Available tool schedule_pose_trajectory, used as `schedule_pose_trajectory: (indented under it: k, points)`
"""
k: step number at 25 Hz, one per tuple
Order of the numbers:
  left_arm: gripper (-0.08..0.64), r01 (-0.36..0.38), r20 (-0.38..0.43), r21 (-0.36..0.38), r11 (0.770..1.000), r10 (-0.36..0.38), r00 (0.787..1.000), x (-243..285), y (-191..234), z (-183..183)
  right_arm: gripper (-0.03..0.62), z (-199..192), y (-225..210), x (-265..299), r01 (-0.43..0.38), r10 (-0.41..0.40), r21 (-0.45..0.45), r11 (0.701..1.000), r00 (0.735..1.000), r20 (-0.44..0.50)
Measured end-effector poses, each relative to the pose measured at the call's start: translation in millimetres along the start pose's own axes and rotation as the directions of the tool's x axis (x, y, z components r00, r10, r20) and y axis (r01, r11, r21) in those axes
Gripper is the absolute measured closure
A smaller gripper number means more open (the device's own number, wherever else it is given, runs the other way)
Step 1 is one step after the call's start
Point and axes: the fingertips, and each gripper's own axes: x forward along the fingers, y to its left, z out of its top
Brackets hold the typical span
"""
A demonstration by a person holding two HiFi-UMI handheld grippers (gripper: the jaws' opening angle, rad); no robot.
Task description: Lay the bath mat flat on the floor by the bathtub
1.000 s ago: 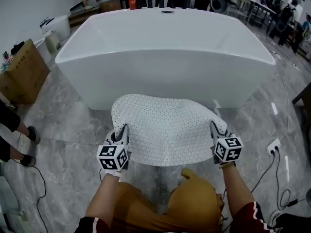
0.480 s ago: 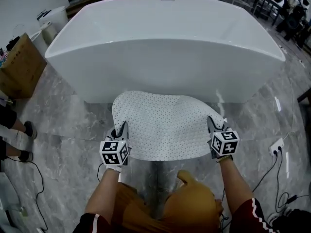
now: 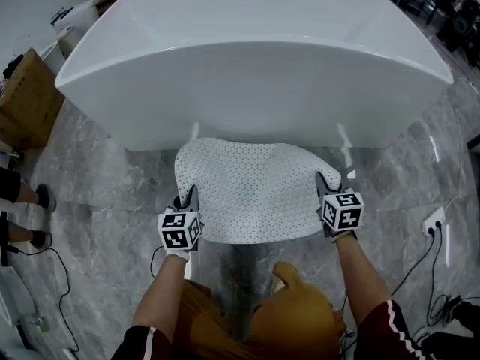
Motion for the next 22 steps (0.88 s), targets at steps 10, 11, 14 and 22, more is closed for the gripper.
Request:
schedule_pose_trajectory:
  k: [10, 11, 14, 22]
  points:
    - [0.538, -0.028, -0.073, 0.022, 0.999, 0.03, 0.997, 41, 4, -19, 0.56, -20, -18, 38, -0.013, 0.014, 0.015, 1.0, 0.999, -0.049]
    - [0.538, -0.032, -0.078, 0.023, 0.999, 0.034, 0.996, 43, 4, -21, 0.56, -21, -20, 39, -0.013, 0.014, 0.018, 1.0, 0.999, -0.051]
    - [0.538, -0.044, -0.091, 0.019, 0.999, 0.046, 0.995, 48, 5, -26, 0.56, -24, -24, 46, -0.018, 0.019, 0.022, 1.0, 0.998, -0.057]
    - [0.538, -0.067, -0.132, 0.025, 0.997, 0.07, 0.989, 66, 8, -39, 0.56, -32, -33, 64, -0.03, 0.033, 0.039, 0.999, 0.997, -0.074]
